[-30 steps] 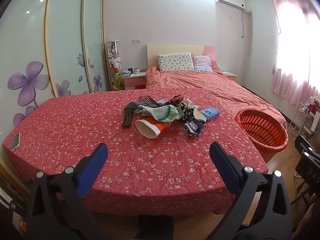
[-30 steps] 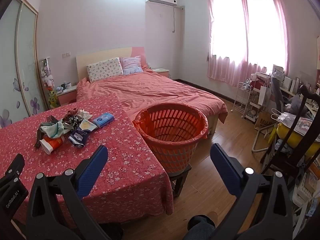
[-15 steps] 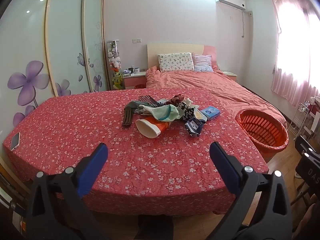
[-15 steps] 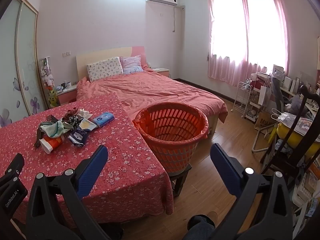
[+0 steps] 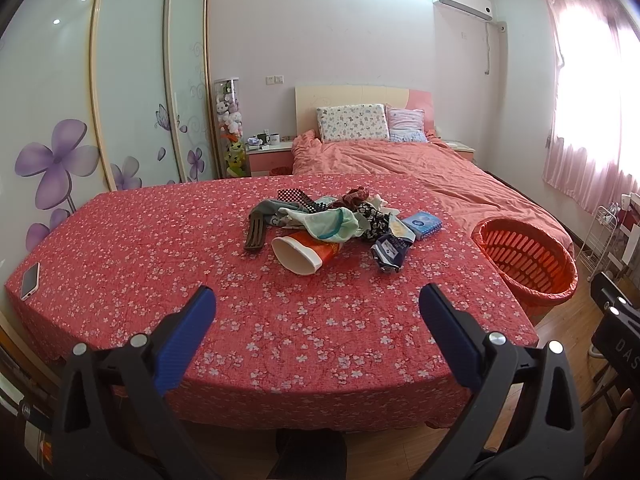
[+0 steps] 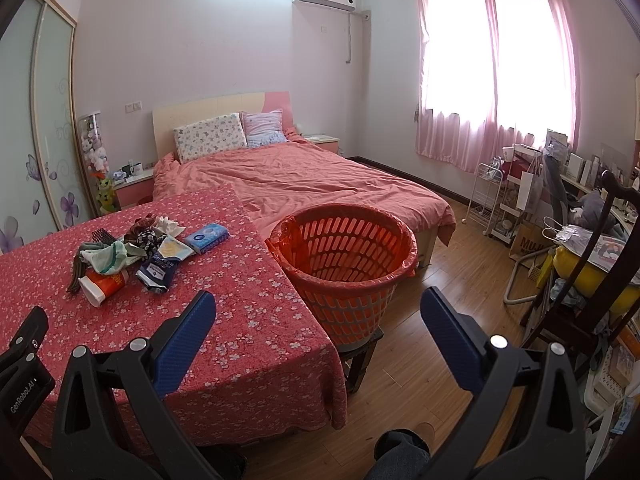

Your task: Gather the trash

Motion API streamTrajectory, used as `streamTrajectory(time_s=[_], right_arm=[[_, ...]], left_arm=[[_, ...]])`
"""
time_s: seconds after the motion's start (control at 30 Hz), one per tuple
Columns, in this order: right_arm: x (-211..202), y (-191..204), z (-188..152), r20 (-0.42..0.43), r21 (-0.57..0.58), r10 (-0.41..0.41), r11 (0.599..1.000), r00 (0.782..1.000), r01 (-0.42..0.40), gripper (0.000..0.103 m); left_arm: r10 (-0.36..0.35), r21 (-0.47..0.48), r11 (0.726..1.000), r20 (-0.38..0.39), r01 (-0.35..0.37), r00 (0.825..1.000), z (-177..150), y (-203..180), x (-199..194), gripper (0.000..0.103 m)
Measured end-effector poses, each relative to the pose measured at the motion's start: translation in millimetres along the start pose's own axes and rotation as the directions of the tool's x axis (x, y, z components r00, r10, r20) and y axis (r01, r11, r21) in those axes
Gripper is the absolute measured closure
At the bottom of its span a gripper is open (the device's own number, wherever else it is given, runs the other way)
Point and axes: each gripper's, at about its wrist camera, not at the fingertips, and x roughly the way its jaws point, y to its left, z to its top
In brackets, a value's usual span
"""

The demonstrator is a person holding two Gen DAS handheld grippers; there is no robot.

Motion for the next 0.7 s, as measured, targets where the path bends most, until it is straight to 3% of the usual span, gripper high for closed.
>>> streamTrajectory(time_s=[0.7], right_arm=[[1.7, -0.6, 0.8, -0.002, -0.001, 0.0, 1.0, 1.0, 0.0, 0.002]], left_arm=[[0.0, 0.0, 1.0, -0.003, 0.0, 1.0, 0.0, 0.1, 0.2, 0.004]])
